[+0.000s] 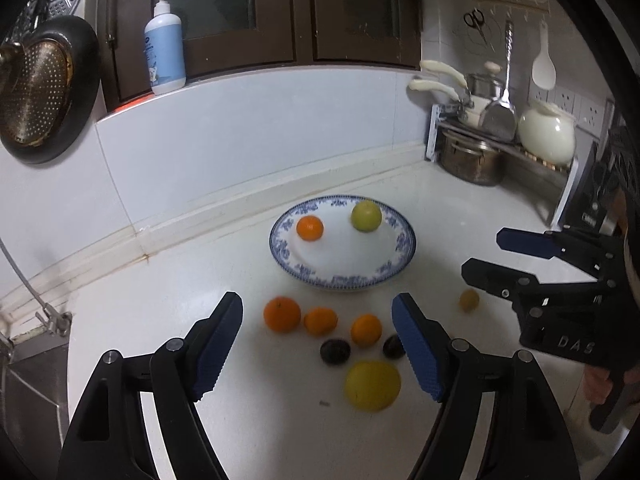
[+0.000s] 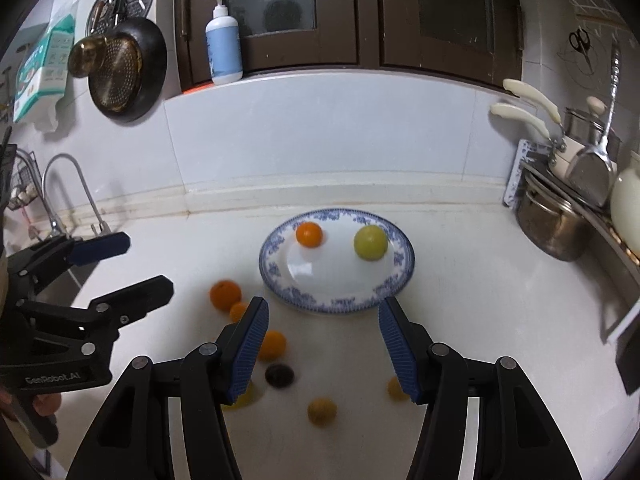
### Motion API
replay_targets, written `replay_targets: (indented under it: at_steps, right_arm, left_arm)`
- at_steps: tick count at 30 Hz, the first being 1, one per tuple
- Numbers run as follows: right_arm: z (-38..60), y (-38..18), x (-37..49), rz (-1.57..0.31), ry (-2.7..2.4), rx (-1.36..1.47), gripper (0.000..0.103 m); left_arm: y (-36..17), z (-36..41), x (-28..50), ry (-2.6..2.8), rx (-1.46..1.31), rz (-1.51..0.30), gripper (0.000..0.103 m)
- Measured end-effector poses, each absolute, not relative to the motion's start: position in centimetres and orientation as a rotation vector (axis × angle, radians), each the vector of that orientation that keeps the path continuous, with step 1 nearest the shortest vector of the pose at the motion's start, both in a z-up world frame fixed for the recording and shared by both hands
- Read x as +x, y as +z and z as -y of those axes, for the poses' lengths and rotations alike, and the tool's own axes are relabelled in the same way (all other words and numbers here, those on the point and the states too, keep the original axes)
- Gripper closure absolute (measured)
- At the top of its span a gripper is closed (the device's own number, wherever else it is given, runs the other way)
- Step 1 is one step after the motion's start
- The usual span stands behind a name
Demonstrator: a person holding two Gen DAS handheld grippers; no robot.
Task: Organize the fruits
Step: 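Grasp the yellow pomelo with the left tool while the right tool grasps a brown kiwi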
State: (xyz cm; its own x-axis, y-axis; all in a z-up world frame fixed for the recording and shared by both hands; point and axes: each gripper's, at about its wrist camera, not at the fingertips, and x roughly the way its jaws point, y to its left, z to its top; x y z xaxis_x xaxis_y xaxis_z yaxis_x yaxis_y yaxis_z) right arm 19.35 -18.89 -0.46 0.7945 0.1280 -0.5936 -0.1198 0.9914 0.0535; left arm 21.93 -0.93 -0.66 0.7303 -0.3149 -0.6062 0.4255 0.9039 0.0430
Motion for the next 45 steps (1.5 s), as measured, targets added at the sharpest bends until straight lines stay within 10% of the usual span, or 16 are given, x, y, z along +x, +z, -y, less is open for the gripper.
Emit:
replay_targets:
  at_steps: [27,45]
  right_arm:
    - [18.8,-8.0,17.4,-0.809,0.179,-0.007,0.045]
    - [19.0,-10.5,19.8,-0.871,0.213,0.033,0.061]
  left_arm:
    - [-9.2,2.4,19.9,-0.52,0.246,-0.737,0.027]
    - [-10.9,4.1,21.7,-0.538,0.231,-0.788,0.046]
